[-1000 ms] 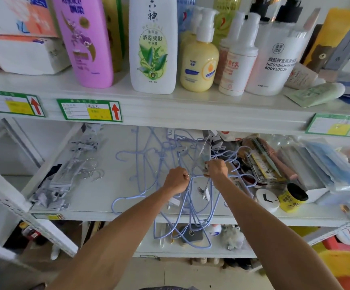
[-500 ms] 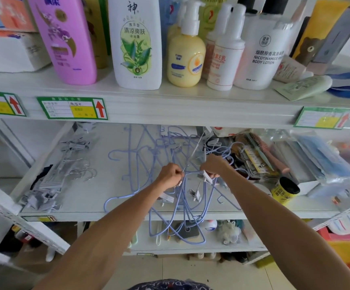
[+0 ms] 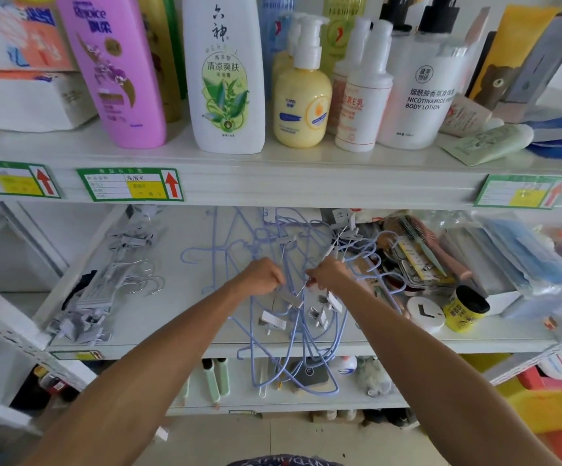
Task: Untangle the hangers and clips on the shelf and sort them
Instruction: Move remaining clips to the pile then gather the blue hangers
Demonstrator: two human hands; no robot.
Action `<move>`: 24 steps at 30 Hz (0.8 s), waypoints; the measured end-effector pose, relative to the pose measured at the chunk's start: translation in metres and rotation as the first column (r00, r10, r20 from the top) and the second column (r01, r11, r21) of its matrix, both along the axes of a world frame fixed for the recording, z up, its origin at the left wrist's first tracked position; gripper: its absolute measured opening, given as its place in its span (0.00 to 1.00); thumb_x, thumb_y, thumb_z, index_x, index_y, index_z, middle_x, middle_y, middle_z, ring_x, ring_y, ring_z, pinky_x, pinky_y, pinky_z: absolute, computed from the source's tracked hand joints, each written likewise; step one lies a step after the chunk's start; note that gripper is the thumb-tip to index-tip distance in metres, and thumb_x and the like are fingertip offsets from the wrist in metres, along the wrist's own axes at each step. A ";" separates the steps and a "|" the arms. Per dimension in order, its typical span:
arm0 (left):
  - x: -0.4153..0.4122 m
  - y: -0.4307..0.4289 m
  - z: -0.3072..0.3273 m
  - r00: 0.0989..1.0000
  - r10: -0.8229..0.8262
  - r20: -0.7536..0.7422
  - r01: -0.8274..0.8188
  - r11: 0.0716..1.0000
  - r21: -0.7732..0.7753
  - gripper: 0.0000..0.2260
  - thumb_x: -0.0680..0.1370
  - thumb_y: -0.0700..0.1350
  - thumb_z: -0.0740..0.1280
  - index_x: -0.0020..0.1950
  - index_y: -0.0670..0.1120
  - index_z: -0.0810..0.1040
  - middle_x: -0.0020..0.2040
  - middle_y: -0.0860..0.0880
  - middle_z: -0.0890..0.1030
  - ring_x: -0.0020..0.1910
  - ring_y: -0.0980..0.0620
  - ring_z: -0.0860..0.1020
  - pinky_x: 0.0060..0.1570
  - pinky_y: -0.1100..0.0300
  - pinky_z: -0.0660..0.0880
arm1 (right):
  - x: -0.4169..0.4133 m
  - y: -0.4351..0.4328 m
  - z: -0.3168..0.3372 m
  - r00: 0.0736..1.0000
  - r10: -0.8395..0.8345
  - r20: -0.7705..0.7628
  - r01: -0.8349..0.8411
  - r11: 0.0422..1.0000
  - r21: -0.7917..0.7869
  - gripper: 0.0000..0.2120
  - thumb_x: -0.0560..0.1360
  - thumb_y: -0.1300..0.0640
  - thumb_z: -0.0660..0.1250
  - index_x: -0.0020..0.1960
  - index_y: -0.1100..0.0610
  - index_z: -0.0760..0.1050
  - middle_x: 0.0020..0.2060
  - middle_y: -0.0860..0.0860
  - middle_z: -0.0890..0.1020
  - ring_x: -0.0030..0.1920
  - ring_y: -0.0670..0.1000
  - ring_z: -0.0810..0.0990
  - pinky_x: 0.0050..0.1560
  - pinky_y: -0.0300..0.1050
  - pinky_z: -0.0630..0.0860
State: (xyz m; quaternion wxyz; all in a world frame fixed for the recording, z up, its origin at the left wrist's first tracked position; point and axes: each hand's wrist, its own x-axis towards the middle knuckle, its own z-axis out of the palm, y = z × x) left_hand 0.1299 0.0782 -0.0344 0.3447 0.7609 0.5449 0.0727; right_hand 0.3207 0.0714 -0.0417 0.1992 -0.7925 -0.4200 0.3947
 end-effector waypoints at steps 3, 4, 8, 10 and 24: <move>-0.023 0.003 -0.011 0.986 0.128 -0.105 -0.115 0.985 0.127 0.14 0.72 0.39 0.69 0.58 0.41 0.82 0.58 0.42 0.82 0.60 0.44 0.78 0.57 0.60 0.73 | 0.003 0.013 -0.015 0.999 0.032 0.018 -0.032 0.999 0.010 0.15 0.77 0.58 0.67 0.59 0.66 0.75 0.28 0.51 0.84 0.21 0.45 0.77 0.23 0.37 0.73; -0.028 0.003 -0.015 0.976 0.178 -0.128 -0.163 0.979 0.123 0.17 0.72 0.42 0.71 0.61 0.41 0.80 0.61 0.41 0.80 0.62 0.43 0.77 0.58 0.57 0.73 | 0.003 0.015 -0.018 0.998 0.010 -0.054 -0.008 0.999 0.033 0.15 0.77 0.61 0.66 0.60 0.68 0.74 0.28 0.53 0.84 0.23 0.46 0.80 0.25 0.37 0.76; -0.030 0.000 -0.025 0.974 0.170 -0.149 -0.169 0.985 0.019 0.22 0.72 0.52 0.74 0.60 0.40 0.78 0.61 0.40 0.78 0.62 0.42 0.76 0.55 0.57 0.72 | 0.005 0.019 -0.027 0.941 -0.102 -0.324 0.136 0.987 0.084 0.12 0.78 0.65 0.66 0.58 0.71 0.73 0.40 0.63 0.85 0.41 0.56 0.87 0.45 0.49 0.84; -0.027 -0.002 -0.030 0.980 0.144 -0.138 -0.145 0.989 0.003 0.21 0.73 0.51 0.73 0.61 0.41 0.79 0.62 0.41 0.78 0.63 0.42 0.76 0.56 0.59 0.71 | 0.005 0.020 -0.025 0.926 -0.118 -0.358 0.146 0.988 0.052 0.07 0.79 0.64 0.66 0.49 0.69 0.74 0.35 0.60 0.85 0.44 0.57 0.87 0.52 0.51 0.83; -0.026 -0.007 -0.045 0.971 0.235 -0.051 -0.236 0.971 -0.022 0.14 0.72 0.37 0.68 0.57 0.46 0.80 0.58 0.41 0.80 0.56 0.43 0.79 0.52 0.57 0.76 | 0.011 0.060 -0.028 0.831 -0.128 -0.541 0.274 0.941 0.197 0.03 0.78 0.68 0.63 0.45 0.63 0.72 0.42 0.60 0.80 0.31 0.50 0.85 0.42 0.46 0.83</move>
